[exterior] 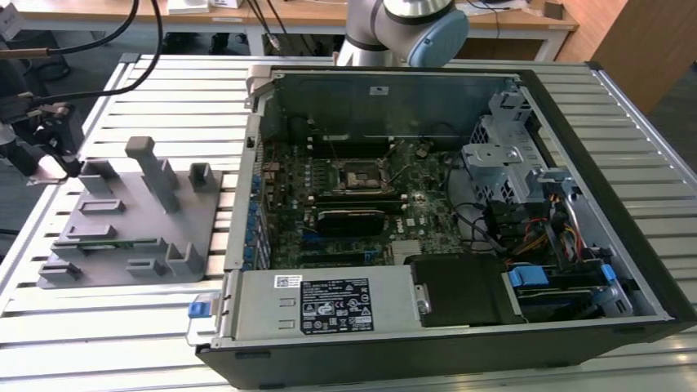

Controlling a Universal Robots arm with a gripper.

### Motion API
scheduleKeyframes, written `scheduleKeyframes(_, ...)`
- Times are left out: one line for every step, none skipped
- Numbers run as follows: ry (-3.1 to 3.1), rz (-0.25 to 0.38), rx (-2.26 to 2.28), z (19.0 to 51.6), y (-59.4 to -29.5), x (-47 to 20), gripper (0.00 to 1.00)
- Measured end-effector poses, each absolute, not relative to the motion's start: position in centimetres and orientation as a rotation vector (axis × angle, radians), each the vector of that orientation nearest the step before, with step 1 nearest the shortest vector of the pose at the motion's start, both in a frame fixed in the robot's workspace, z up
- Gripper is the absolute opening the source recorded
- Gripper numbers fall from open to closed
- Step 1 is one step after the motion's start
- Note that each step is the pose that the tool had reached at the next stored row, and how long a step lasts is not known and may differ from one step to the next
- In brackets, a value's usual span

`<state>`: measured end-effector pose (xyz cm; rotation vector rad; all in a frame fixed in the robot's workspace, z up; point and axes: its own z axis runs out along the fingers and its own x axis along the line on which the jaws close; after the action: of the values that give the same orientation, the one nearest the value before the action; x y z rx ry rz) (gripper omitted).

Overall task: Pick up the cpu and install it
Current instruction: 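Pick up the cpu and move it towards the insertion slot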

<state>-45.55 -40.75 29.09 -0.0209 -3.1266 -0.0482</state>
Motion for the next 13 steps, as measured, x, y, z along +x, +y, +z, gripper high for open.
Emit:
scheduleKeyframes(-3.127, -0.048, -0.021, 29.13, -40.75, -45.55, 0.54)
scheduleKeyframes(-3.127, -0.048, -0.021, 29.17, -40.75, -45.55, 0.54)
scheduleKeyframes(-3.127, -0.048, -0.021, 29.21, -40.75, -45.55, 0.54)
scheduleKeyframes(-3.127, -0.048, -0.021, 29.25, -40.75, -45.55, 0.54)
scheduleKeyframes(-3.127, -0.048, -0.021, 29.29, -40.75, -45.55, 0.54)
scheduleKeyframes(-3.127, -0.048, -0.021, 29.33, -40.75, -45.55, 0.54)
scheduleKeyframes(-3.127, -0.048, -0.021, 29.36, -40.75, -45.55, 0.54)
scheduleKeyframes(-3.127, -0.048, -0.021, 29.41, -40.75, -45.55, 0.54)
scheduleKeyframes(-3.127, -0.048, -0.021, 29.45, -40.75, -45.55, 0.54)
scheduleKeyframes(-3.127, -0.048, -0.021, 29.50, -40.75, -45.55, 0.54)
scheduleKeyframes(-3.128, -0.048, -0.021, 29.54, -40.75, -45.55, 0.54)
scheduleKeyframes(-3.128, -0.048, -0.021, 29.59, -40.75, -45.55, 0.54)
scheduleKeyframes(-3.128, -0.048, -0.021, 29.63, -40.75, -45.55, 0.54)
